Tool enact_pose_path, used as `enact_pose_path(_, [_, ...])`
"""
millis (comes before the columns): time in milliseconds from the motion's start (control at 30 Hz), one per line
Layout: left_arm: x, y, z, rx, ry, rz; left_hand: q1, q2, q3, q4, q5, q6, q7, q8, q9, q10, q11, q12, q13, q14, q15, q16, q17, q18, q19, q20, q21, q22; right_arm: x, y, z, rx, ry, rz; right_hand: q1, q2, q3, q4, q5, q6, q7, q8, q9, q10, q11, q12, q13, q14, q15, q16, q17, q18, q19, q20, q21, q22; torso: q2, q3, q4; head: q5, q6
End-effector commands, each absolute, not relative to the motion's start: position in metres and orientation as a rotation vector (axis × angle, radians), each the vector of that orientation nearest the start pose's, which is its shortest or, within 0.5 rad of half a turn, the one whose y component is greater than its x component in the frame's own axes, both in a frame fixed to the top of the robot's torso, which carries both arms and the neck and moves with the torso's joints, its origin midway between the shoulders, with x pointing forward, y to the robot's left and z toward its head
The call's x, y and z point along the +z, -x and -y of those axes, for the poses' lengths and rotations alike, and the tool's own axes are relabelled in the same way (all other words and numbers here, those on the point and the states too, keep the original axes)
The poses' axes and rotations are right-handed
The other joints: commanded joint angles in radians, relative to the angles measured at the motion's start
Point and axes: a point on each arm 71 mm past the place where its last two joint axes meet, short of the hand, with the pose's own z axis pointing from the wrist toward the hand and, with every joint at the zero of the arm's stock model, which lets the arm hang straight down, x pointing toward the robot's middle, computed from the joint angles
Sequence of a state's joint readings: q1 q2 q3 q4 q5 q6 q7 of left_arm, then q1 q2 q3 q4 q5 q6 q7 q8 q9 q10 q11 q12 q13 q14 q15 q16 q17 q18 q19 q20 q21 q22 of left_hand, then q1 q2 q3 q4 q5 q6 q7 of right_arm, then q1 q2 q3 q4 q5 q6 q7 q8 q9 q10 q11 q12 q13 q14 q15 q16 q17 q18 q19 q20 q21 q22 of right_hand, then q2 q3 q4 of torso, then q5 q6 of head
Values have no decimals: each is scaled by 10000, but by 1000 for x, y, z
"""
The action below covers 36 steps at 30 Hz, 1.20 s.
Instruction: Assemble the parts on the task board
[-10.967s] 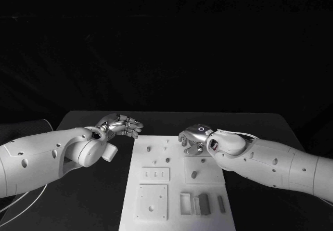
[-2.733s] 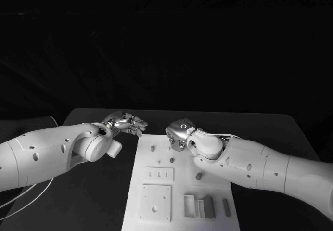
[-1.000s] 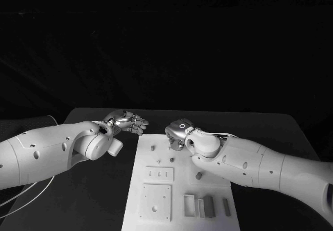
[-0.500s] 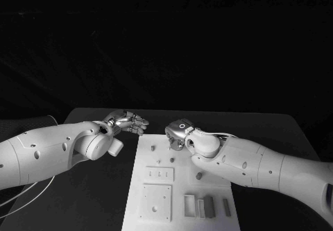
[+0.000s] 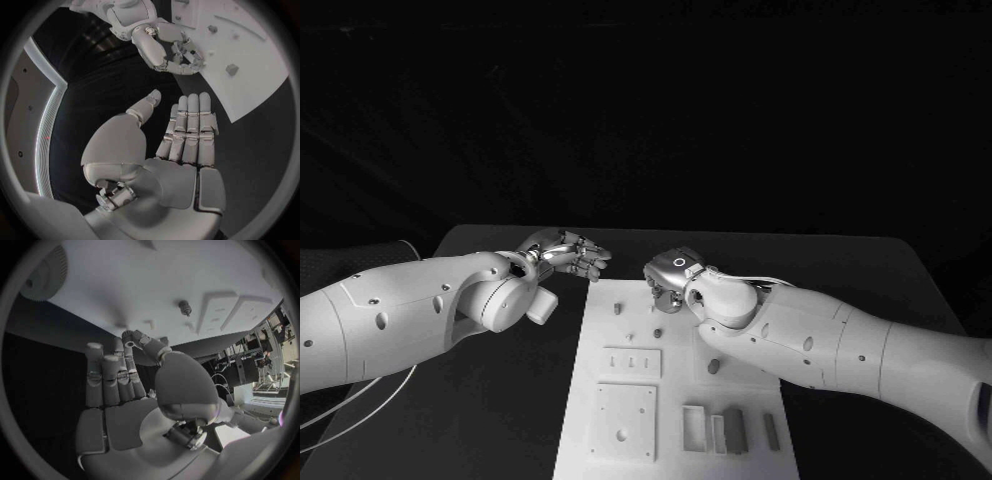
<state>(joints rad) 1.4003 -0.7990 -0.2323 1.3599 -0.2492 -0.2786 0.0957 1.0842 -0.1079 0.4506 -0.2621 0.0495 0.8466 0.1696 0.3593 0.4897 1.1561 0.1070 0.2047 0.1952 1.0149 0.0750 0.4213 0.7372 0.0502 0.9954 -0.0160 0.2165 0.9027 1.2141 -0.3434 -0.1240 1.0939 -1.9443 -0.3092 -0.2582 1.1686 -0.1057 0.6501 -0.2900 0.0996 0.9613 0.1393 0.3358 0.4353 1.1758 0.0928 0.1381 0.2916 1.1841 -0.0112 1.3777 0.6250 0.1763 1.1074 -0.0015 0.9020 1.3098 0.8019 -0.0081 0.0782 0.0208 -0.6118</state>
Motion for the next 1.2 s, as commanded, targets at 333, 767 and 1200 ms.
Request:
enact_pose_path(333, [-168,-529,-237,-11431,8718,-17244,-57,32,45,9,0,65,-1,-59,-11,66,24,-75,17,99,-6,-60,20,111,-21,-77,-61,11,-217,-531,54,3498,6182,-14960,4,-134,60,16,48,-48,46,-59,-9,-22,63,-136,-2,-95,2,-29,-36,855,-76,-26,-13,116,-6,-5,17,-43,-43])
enact_pose_path(767, [-168,-529,-237,-11428,8722,-17244,-58,29,43,5,0,64,0,-62,-11,66,25,-81,23,101,-6,-68,30,110,-21,-77,-64,14,-218,-538,56,3421,5972,-15006,123,-447,67,23,46,-777,372,-493,-244,-492,275,-494,-101,-348,207,-75,-79,855,-289,99,-155,89,7,-3,28,-16,-57])
enact_pose_path(1200, [-168,-528,-238,-11413,8737,-17233,-57,28,43,1,0,66,0,-65,-10,68,25,-88,32,105,-7,-80,43,109,-20,-79,-69,17,-219,-537,58,3568,5902,-15064,118,-568,62,44,46,-916,415,-556,-300,-635,333,-589,-143,-436,265,-78,-89,855,-339,150,-201,81,-9,-1,2,1,-90])
